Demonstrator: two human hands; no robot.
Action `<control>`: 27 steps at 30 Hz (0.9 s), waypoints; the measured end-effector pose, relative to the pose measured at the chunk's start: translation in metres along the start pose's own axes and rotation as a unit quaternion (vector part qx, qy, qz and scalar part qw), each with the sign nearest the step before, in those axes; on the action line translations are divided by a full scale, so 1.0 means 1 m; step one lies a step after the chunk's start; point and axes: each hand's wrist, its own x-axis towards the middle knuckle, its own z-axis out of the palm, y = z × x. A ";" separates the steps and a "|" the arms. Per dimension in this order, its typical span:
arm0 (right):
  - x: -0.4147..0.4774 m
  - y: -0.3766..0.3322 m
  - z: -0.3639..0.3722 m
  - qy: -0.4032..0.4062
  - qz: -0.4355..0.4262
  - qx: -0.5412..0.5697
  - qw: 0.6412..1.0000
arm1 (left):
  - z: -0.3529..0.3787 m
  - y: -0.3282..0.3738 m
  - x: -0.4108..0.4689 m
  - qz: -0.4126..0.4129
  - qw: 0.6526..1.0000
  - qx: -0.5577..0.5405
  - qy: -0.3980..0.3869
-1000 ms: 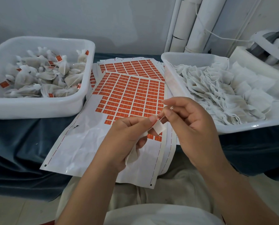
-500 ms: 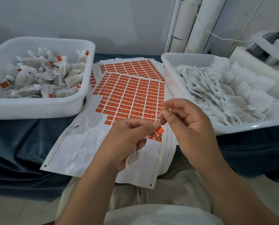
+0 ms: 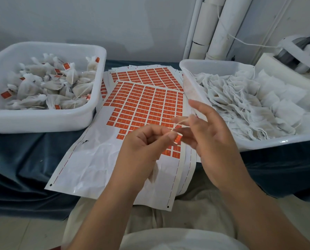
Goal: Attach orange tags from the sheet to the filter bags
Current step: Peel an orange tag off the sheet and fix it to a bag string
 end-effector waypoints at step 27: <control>-0.006 0.014 0.005 -0.034 -0.091 -0.288 0.953 | 0.002 -0.007 0.003 0.020 0.999 0.043 -0.001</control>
